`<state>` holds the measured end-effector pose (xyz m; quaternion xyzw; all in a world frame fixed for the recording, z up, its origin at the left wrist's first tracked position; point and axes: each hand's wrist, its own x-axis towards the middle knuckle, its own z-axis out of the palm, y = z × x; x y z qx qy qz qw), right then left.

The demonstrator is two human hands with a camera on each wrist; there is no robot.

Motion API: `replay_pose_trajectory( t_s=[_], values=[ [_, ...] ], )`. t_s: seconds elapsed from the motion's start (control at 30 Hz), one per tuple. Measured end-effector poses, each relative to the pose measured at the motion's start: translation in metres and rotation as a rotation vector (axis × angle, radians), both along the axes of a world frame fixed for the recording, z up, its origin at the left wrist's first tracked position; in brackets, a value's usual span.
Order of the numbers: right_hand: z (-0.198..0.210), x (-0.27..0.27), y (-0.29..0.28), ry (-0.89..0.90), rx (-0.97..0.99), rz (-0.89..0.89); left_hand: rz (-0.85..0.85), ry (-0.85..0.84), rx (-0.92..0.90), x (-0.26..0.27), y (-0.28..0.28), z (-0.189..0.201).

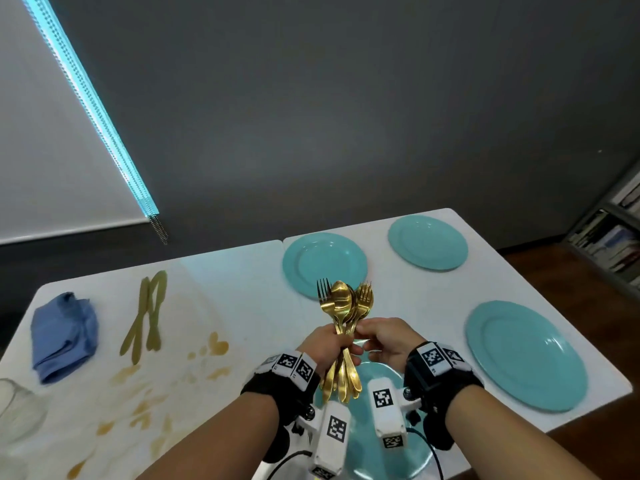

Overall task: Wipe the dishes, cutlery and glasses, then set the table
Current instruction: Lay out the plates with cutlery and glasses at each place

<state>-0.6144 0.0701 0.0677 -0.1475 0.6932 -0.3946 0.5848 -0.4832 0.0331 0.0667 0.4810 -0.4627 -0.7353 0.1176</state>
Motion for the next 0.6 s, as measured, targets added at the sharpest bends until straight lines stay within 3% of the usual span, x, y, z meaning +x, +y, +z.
replay_pose_trajectory(
  t_s=[0.27, 0.6],
  values=[
    [-0.007, -0.060, -0.007, -0.099, 0.019, -0.032, -0.024, -0.005, 0.041, -0.062, -0.010, -0.006],
    [-0.018, -0.104, -0.013, -0.260, -0.100, -0.010, -0.035, 0.038, 0.066, -0.104, -0.017, -0.004]
  ],
)
